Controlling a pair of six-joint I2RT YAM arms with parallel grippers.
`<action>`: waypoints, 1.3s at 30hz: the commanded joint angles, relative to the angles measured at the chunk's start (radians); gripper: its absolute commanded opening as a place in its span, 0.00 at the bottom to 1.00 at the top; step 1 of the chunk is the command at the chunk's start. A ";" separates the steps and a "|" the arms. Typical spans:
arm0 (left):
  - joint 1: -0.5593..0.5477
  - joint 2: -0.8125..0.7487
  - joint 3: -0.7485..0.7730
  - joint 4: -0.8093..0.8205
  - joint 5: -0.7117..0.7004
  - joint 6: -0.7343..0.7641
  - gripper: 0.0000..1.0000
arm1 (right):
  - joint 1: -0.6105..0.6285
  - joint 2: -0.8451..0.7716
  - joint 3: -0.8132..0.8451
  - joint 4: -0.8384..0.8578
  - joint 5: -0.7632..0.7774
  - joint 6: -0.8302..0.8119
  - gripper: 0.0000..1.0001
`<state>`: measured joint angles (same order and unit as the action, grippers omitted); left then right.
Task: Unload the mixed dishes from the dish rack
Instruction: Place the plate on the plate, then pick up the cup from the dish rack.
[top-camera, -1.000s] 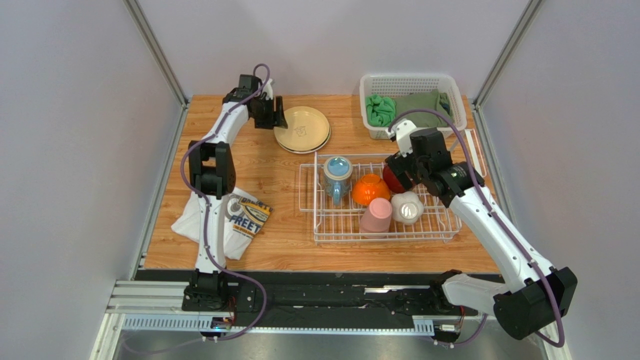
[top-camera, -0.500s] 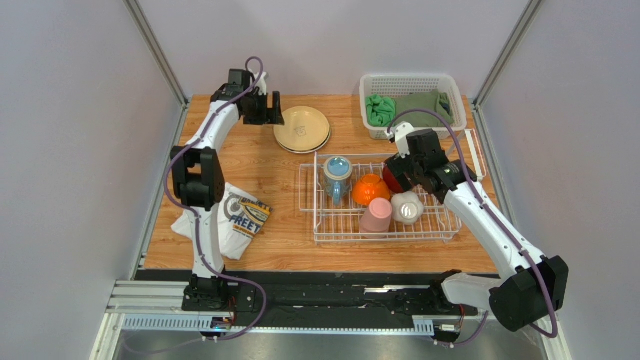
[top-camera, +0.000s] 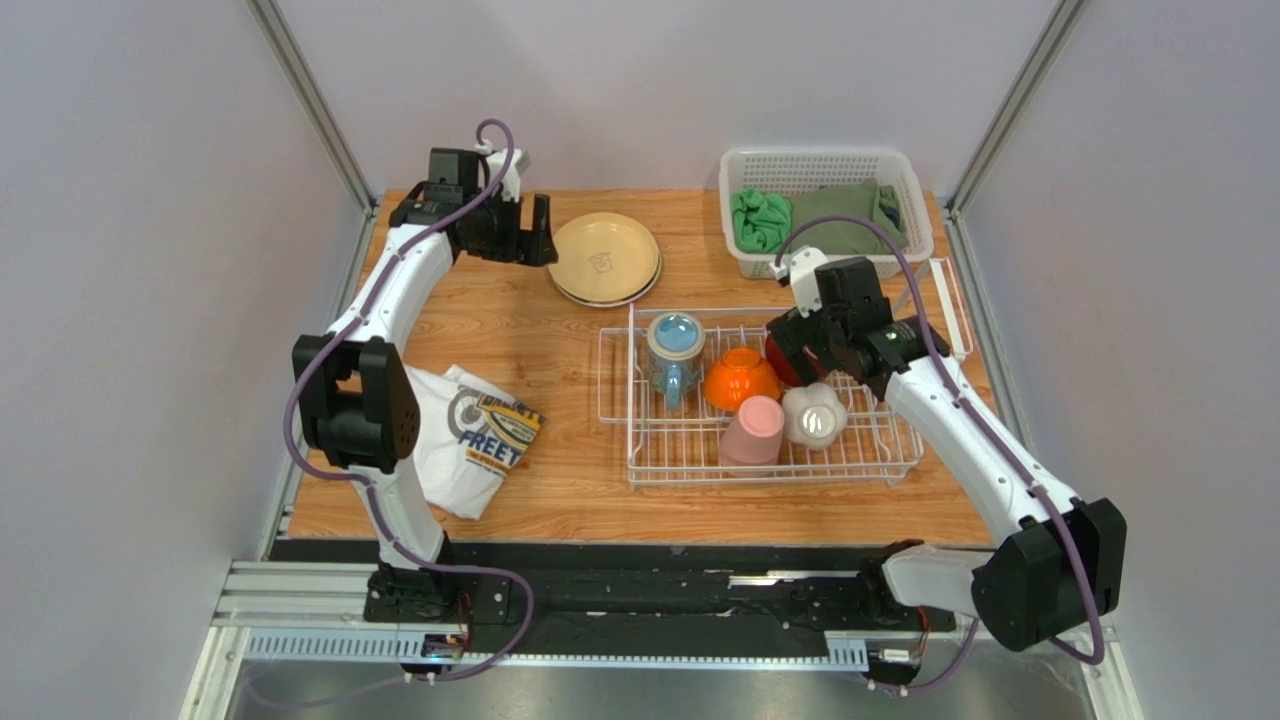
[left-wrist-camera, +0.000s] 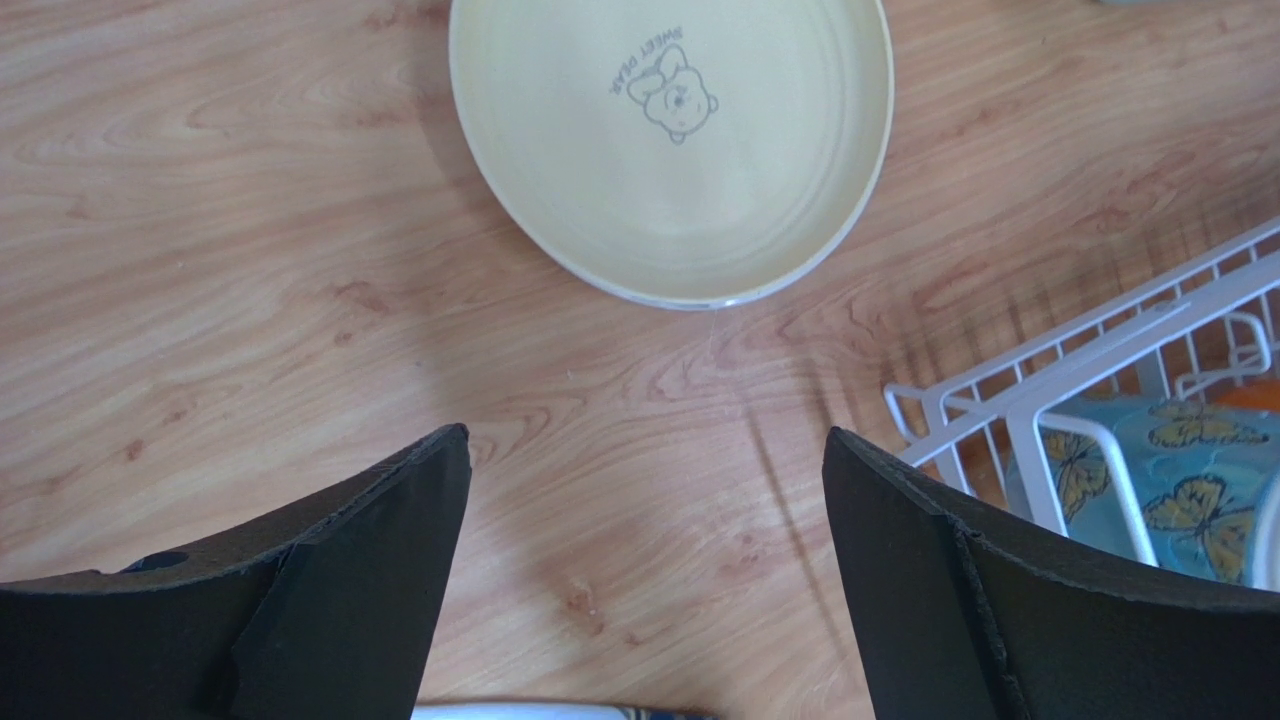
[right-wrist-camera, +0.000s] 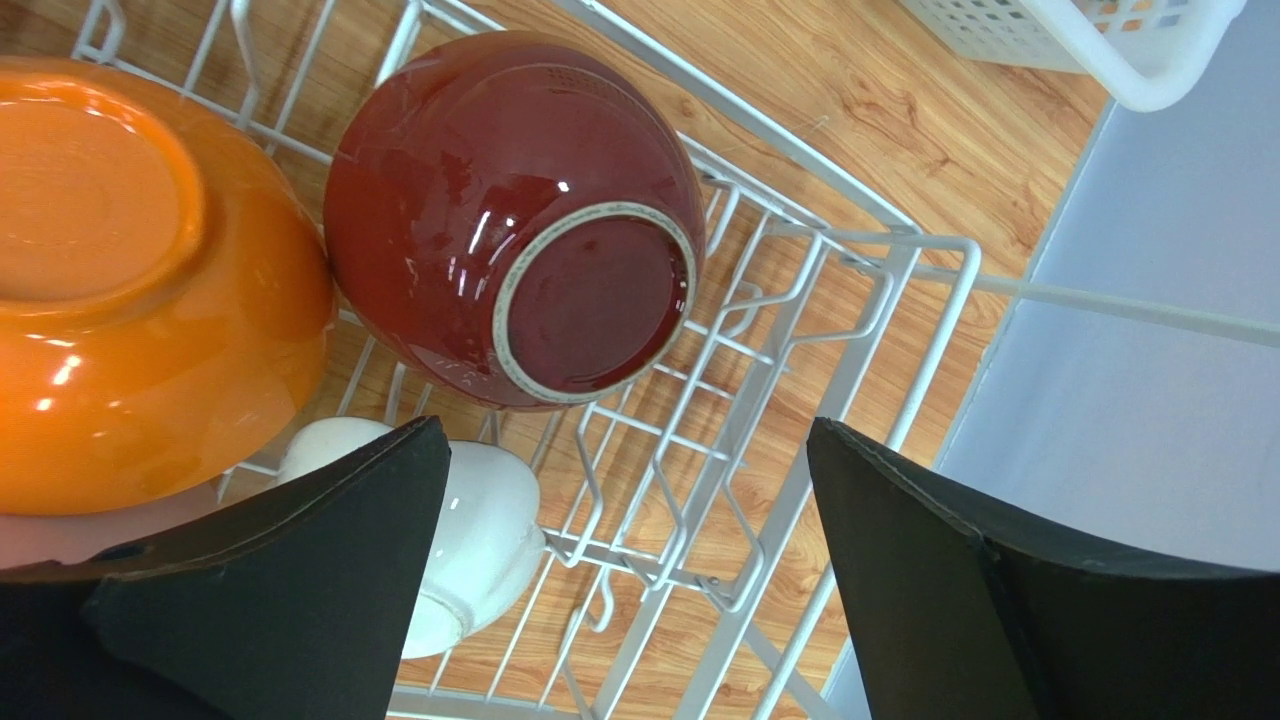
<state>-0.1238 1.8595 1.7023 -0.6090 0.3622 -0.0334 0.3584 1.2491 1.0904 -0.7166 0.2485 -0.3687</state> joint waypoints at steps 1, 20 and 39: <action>-0.004 -0.111 -0.046 0.011 0.043 0.078 0.96 | -0.003 -0.059 0.023 -0.010 -0.040 0.002 0.97; -0.004 -0.310 -0.205 -0.046 0.136 0.248 0.95 | 0.001 -0.324 0.160 -0.368 -0.557 -0.036 0.89; -0.004 -0.413 -0.305 -0.029 0.103 0.271 0.95 | 0.085 -0.185 0.055 -0.256 -0.627 -0.029 0.89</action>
<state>-0.1238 1.4967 1.4071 -0.6544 0.4675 0.1997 0.4252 1.0451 1.1568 -1.0328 -0.3611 -0.3927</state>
